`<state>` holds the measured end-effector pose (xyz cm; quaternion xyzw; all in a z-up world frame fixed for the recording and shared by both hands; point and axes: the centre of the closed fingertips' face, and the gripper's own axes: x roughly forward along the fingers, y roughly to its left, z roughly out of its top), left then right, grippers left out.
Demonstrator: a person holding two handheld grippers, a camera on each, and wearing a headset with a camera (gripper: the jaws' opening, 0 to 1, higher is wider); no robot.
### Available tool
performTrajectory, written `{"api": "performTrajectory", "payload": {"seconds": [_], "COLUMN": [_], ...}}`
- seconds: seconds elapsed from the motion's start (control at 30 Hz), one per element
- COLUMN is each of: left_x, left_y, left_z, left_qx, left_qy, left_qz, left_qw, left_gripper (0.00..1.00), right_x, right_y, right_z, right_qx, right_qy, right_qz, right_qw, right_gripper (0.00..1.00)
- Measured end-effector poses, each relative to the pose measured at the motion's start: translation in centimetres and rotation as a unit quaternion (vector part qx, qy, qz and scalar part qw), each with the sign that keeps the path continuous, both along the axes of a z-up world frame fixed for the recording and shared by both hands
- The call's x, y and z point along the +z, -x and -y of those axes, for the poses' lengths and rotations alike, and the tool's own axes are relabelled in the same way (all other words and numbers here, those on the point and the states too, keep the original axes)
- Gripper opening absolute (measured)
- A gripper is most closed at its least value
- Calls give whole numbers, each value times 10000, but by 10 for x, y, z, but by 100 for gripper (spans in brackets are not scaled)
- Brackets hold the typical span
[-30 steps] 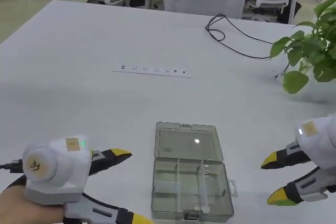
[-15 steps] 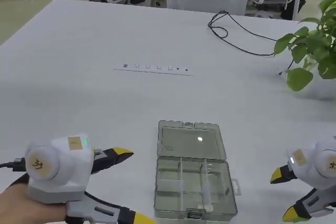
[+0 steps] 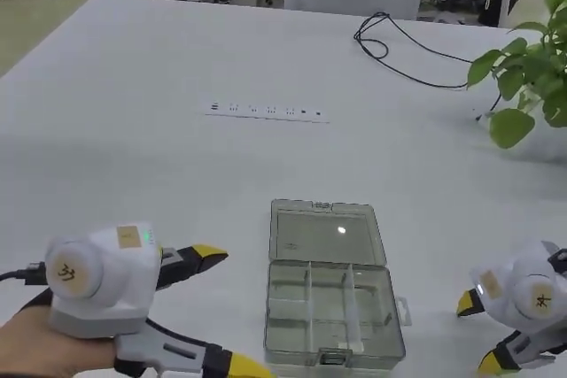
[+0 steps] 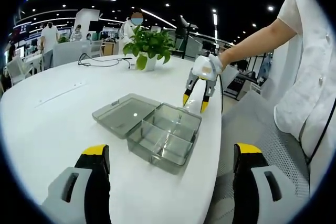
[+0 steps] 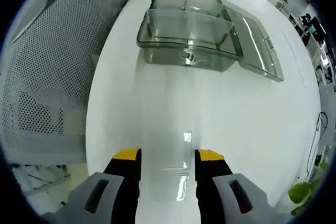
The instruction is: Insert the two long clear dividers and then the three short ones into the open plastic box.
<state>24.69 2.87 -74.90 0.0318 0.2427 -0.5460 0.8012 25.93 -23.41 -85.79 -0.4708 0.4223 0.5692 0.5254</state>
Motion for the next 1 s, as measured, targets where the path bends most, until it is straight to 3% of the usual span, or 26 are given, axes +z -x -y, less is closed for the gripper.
{"api": "performTrajectory", "payload": {"seconds": [0.33,0.67,0.83,1.0], "left_x": [0,1,4,12], "left_y": [-1,-1,-3,-7], "left_z": [0,-1,-1,2], "left_qx": [15,28,53,110], "left_qy": [18,38,57,139], "left_qz": [3,4,3,-24], "left_qw": [10000,10000,10000,9998], "left_gripper": [100,100,100,100], "right_x": [0,2,15,39], "right_y": [-3,-2,-3,-7], "right_z": [0,1,-2,-13], "right_qx": [-106,-216,-357,-450], "right_qy": [4,26,-143,-392], "right_qz": [-7,47,144,381], "right_qw": [9999,9998,9992,9975], "right_gripper": [33,33,33,33]}}
